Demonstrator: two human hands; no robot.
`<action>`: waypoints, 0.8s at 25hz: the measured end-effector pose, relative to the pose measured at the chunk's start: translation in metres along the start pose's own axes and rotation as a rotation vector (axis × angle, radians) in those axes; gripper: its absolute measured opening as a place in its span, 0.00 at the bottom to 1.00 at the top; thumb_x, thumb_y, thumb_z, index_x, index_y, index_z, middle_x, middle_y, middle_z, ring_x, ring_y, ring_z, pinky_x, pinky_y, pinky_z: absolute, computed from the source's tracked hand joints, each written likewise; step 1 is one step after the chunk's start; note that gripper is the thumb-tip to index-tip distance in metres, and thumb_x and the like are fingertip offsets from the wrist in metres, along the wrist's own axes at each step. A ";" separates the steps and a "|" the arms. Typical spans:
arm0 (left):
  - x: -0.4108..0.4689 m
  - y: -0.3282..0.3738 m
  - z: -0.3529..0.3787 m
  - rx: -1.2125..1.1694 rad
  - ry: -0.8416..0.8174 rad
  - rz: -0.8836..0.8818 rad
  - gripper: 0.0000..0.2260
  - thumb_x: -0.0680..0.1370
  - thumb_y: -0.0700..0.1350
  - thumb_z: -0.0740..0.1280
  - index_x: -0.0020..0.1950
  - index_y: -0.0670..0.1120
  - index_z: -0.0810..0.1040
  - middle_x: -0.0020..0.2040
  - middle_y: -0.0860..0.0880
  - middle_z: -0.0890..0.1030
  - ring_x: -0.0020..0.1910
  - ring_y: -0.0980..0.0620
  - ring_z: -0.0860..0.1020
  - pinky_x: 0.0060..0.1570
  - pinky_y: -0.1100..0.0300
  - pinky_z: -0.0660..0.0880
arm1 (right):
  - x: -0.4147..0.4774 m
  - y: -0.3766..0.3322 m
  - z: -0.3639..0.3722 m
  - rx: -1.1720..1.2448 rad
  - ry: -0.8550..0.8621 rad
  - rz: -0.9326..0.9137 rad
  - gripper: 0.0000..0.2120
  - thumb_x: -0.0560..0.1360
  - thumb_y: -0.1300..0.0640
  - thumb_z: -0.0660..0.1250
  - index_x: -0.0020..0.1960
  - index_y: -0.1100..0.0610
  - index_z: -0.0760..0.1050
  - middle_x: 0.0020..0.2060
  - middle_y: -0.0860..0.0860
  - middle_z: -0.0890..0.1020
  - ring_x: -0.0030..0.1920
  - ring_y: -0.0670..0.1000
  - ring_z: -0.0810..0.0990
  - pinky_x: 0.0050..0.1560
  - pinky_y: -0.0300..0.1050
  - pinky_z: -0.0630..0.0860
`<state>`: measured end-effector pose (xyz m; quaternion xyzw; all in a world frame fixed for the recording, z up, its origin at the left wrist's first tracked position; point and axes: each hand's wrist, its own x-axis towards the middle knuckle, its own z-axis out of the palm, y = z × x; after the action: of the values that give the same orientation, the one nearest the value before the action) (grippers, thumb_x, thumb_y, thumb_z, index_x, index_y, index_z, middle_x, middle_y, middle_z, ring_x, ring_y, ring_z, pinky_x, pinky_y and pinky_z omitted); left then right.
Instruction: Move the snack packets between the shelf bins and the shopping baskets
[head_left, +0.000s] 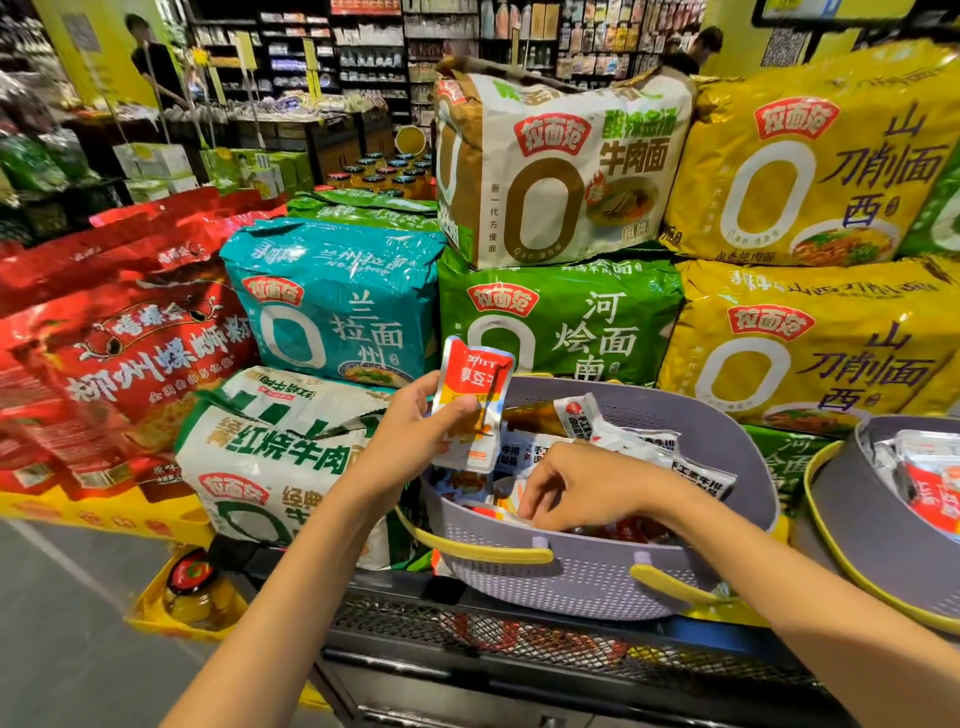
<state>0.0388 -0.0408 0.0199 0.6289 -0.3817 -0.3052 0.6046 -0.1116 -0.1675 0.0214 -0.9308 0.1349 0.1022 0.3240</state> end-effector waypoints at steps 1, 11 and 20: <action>0.000 -0.001 -0.001 0.001 0.006 -0.007 0.10 0.78 0.47 0.65 0.59 0.48 0.77 0.52 0.47 0.83 0.52 0.47 0.81 0.57 0.46 0.75 | 0.000 0.001 0.001 0.006 0.017 -0.016 0.05 0.71 0.62 0.69 0.45 0.57 0.83 0.34 0.39 0.80 0.34 0.36 0.77 0.38 0.30 0.73; 0.000 0.002 -0.005 -0.036 0.049 -0.013 0.12 0.79 0.47 0.64 0.60 0.46 0.76 0.53 0.46 0.83 0.53 0.46 0.80 0.59 0.43 0.73 | -0.012 0.007 -0.018 0.162 0.296 0.078 0.12 0.79 0.63 0.60 0.38 0.54 0.71 0.24 0.44 0.75 0.29 0.41 0.75 0.31 0.38 0.75; 0.003 0.015 0.006 -0.206 0.152 -0.084 0.08 0.81 0.46 0.60 0.45 0.50 0.77 0.36 0.55 0.83 0.36 0.55 0.81 0.33 0.62 0.77 | -0.035 0.011 -0.049 0.816 0.727 0.029 0.11 0.74 0.73 0.63 0.39 0.59 0.72 0.27 0.51 0.79 0.28 0.47 0.79 0.26 0.35 0.77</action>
<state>0.0337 -0.0465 0.0348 0.6001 -0.2749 -0.3194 0.6799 -0.1437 -0.2003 0.0623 -0.7029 0.2798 -0.2824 0.5898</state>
